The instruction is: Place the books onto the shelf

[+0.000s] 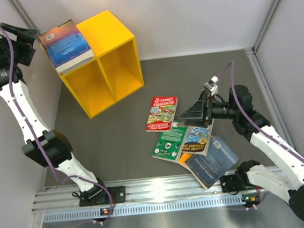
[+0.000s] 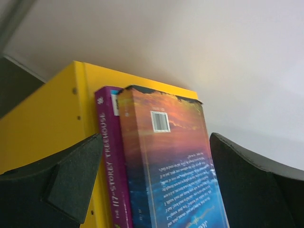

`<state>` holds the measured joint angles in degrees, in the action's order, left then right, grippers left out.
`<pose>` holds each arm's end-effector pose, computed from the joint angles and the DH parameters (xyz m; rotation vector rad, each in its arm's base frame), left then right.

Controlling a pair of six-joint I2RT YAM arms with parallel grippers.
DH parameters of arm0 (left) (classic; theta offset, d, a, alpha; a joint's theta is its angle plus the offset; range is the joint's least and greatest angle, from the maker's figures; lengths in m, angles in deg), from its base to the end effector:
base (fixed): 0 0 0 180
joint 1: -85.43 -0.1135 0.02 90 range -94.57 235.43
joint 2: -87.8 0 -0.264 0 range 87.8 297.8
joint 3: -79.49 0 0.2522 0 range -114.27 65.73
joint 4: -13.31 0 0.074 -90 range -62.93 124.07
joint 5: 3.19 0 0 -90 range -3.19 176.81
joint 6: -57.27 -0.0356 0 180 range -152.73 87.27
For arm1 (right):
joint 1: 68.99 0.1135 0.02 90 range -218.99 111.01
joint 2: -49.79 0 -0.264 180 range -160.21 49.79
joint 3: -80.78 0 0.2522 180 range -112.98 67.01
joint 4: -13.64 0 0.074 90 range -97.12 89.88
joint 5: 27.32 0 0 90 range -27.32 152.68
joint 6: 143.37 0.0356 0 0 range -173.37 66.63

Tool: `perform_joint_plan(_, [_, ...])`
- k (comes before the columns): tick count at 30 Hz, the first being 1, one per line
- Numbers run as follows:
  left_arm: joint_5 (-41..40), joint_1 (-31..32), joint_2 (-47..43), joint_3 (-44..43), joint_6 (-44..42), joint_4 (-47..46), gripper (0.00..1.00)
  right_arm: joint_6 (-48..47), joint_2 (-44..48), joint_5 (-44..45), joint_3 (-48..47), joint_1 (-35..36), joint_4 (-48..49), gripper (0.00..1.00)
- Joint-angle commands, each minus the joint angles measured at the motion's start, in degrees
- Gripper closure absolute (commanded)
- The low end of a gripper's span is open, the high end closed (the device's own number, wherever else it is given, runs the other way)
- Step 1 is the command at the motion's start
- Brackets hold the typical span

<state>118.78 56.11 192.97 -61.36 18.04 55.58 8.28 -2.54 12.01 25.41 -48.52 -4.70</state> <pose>0.3558 0.1782 0.5034 -0.7484 1.5533 -0.7472 0.1812 0.0970 0.3104 0.0271 2.1469 1.7331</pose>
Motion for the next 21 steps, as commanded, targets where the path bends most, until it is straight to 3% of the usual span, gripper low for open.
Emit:
perform_joint_plan(1, [-10.8, -0.9, -6.0, -1.4, -6.0, 1.7, 0.01, -1.4, -0.2, -0.3, -0.1, -0.9, 0.3, 0.0])
perform_joint_plan(5, [-13.3, -1.6, -11.2, -1.1, -8.1, 3.4, 0.01, -3.5, -1.0, 0.6, -1.2, -1.0, -1.0, 0.0])
perform_joint_plan(9, [-12.5, -1.5, -18.7, 4.8, -9.9, 5.1, 0.01, -7.1, -5.8, 4.3, -5.1, -1.7, -7.6, 0.0])
perform_joint_plan(14, [-17.1, 2.4, -26.6, 14.0, -10.9, 11.2, 0.01, -19.2, -18.0, 16.8, -15.2, -2.1, -22.6, 0.0])
perform_joint_plan(21, [-19.3, 7.7, -32.3, 23.5, -10.7, 15.8, 0.01, -25.3, -36.0, 26.1, -22.4, -2.6, -23.8, 0.0])
